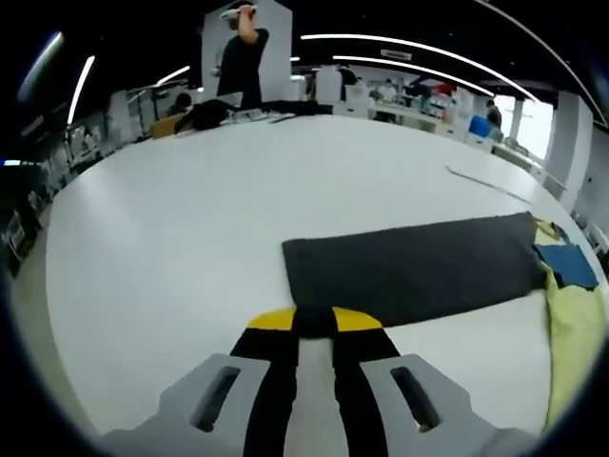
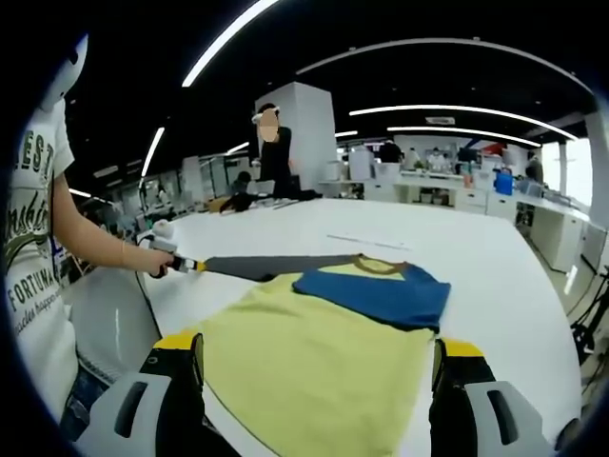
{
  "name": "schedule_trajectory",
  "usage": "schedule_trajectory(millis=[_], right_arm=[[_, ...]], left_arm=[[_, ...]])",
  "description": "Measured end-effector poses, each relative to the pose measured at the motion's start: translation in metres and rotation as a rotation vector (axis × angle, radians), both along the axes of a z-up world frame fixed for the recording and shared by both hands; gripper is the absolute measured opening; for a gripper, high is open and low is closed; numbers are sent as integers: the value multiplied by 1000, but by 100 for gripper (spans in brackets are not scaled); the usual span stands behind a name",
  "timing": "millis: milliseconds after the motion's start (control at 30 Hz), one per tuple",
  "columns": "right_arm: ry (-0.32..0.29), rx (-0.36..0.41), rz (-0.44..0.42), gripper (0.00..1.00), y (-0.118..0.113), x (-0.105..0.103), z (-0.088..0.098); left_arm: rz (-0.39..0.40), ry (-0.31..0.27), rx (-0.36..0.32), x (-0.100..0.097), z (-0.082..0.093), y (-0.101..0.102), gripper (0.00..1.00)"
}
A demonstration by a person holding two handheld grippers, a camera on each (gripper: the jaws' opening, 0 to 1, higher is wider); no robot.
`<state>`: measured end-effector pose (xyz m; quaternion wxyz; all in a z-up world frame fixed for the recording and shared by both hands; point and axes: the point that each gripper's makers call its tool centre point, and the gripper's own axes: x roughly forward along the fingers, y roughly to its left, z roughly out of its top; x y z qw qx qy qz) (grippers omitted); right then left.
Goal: Fold the garment on the visible template until the final outline fits inside the template.
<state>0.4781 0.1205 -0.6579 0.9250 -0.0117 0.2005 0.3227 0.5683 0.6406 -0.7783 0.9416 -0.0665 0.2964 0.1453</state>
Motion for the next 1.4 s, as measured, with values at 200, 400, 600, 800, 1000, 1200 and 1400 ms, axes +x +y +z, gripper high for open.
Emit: schedule_trajectory(millis=[200, 400, 600, 800, 1000, 1200, 1400], right_arm=[[-2, 5, 0, 99, 1, -1, -1], [2, 1, -11, 99, -2, -3, -2], [1, 1, -12, 99, -3, -3, -2], [0, 0, -1, 99, 0, -2, 0], [-4, -5, 5, 99, 1, -2, 1], [-7, -4, 13, 99, 3, -3, 2], [-5, 2, 15, 99, 3, -4, 1]], left_arm=[[29, -5, -29, 0, -2, 4, 7], [35, -11, -60, 2, -1, -1, 1], [33, -8, -85, 2, -1, 0, 0], [8, 1, -66, 3, 2, -3, 0], [-4, -17, -69, 4, 11, -5, 0], [-35, -27, -62, 6, 19, -8, 0], [-73, -44, -54, 12, 29, -15, 0]])
